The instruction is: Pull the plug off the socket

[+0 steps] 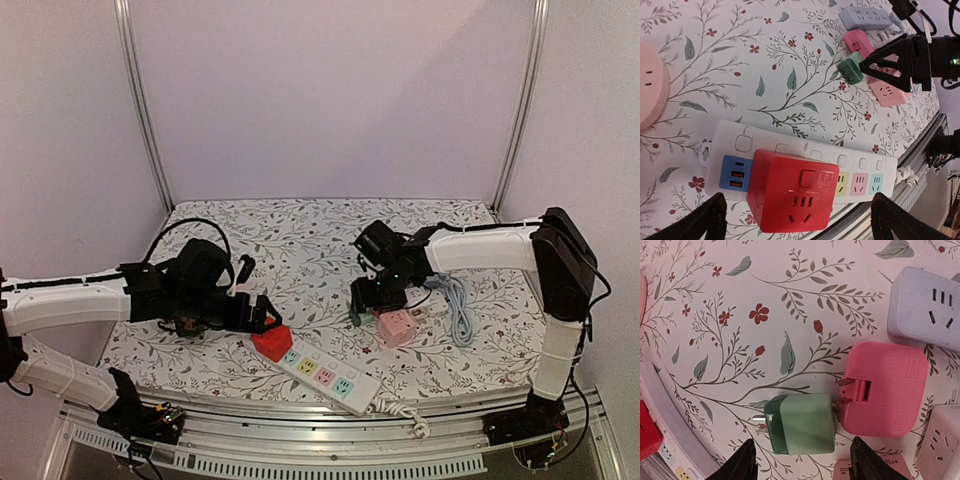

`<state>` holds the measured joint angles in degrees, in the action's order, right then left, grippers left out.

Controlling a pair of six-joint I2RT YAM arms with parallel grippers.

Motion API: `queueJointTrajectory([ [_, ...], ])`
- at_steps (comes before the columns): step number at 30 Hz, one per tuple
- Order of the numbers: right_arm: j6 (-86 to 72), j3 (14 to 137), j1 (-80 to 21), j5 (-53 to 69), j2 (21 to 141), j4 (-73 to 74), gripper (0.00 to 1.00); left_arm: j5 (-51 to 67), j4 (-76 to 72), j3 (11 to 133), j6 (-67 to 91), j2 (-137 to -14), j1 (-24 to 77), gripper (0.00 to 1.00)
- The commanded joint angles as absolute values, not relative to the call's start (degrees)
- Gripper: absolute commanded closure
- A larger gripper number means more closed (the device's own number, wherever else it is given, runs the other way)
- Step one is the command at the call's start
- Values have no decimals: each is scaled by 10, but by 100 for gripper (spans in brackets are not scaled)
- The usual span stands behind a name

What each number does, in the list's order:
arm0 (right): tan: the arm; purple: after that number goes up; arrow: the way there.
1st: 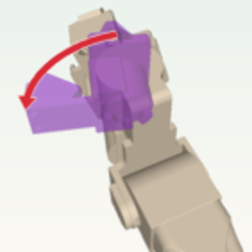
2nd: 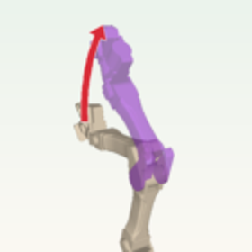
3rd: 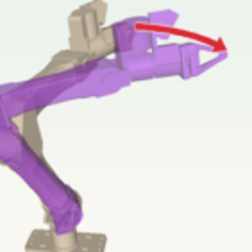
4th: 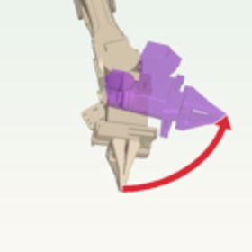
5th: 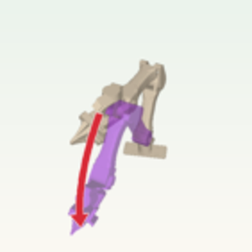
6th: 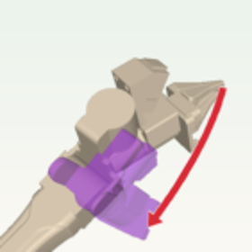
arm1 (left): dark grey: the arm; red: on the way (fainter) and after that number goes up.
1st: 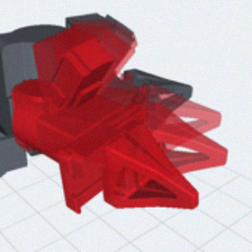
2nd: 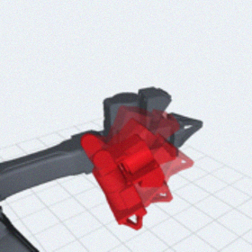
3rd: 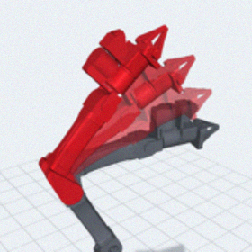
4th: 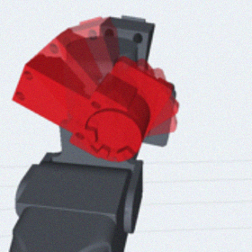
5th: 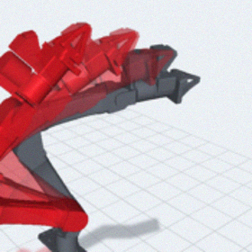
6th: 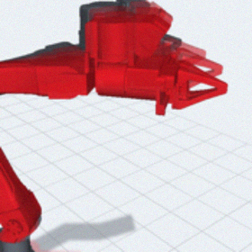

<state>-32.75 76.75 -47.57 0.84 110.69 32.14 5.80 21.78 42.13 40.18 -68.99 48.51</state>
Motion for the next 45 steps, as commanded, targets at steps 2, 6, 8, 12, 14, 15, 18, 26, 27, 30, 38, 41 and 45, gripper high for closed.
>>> queueJointTrajectory([
  [2, -308, 760, -474, 24, 1040, 375, 37, 80, 191, 402, 418, -697, 468, 2],
  [6, -308, 738, -490, 27, 988, 402, 36, 90, 175, 391, 429, -696, 464, 2],
  [8, -310, 725, -508, 22, 960, 414, 36, 93, 169, 389, 432, -696, 463, 2],
  [12, -342, 680, -564, 17, 918, 415, 36, 96, 162, 388, 438, -701, 462, 2],
  [14, -366, 654, -596, 9, 904, 411, 36, 97, 161, 388, 439, -701, 462, 2],
  [15, -380, 639, -609, 10, 895, 410, 36, 96, 160, 387, 442, -700, 461, 2],
  [18, -431, 597, -651, 21, 876, 399, 36, 95, 154, 378, 449, -693, 461, 2],
  [26, -511, 561, -744, 20, 853, 349, 34, 93, 152, 361, 461, -684, 460, 2],
  [27, -520, 556, -749, 29, 853, 332, 34, 93, 153, 360, 462, -684, 460, 2],
  [30, -543, 543, -774, 42, 861, 297, 32, 93, 149, 354, 469, -680, 460, 2],
  [38, -546, 549, -803, 47, 921, 298, 28, 95, 142, 353, 469, -674, 460, 1],
  [41, -536, 555, -809, 48, 931, 306, 25, 96, 142, 356, 466, -679, 460, 2],
  [45, -538, 556, -813, 38, 946, 331, 24, 100, 145, 362, 460, -688, 460, 2],
])
